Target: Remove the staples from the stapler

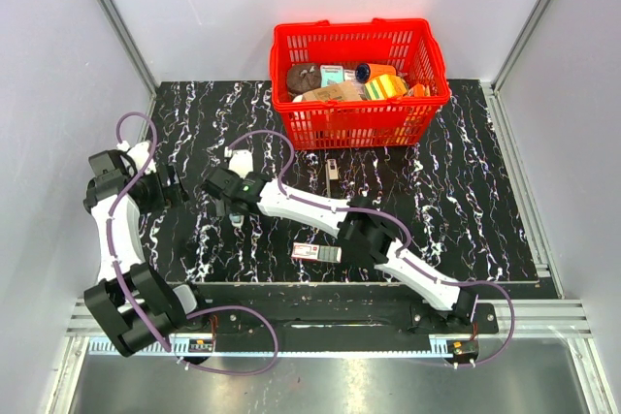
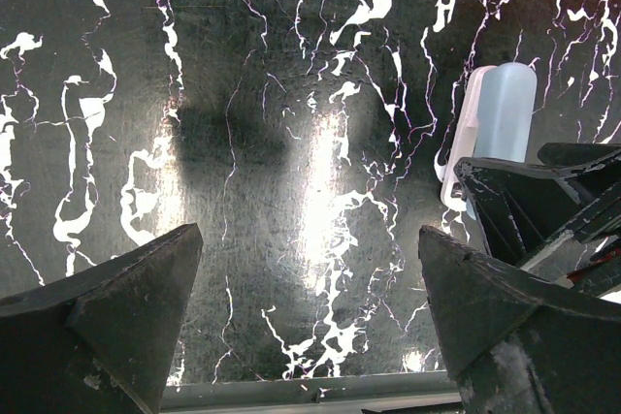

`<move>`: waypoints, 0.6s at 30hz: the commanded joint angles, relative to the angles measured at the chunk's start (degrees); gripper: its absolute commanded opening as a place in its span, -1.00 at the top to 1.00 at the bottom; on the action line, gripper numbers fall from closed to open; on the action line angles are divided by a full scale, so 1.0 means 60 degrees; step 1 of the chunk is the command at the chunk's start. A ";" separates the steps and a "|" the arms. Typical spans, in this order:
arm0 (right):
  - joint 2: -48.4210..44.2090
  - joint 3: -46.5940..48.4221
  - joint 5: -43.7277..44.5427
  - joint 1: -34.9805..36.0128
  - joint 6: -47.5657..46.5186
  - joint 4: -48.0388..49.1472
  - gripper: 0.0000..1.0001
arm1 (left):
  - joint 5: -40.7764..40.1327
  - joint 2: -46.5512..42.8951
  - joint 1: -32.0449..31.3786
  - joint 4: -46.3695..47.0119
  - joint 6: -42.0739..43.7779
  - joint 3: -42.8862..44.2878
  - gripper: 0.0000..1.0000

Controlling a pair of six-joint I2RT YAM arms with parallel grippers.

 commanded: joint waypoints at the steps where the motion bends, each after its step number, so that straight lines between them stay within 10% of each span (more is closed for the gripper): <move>1: 0.0224 0.0633 -0.0458 -0.0068 0.0182 0.0314 -0.59 | -0.0099 0.0072 0.0038 0.0399 0.0216 0.0095 -0.98; 18: -0.0229 0.0311 -0.0707 -0.0141 0.0314 0.0432 0.61 | -0.0568 0.0116 0.0038 0.0839 0.1666 0.0037 -0.88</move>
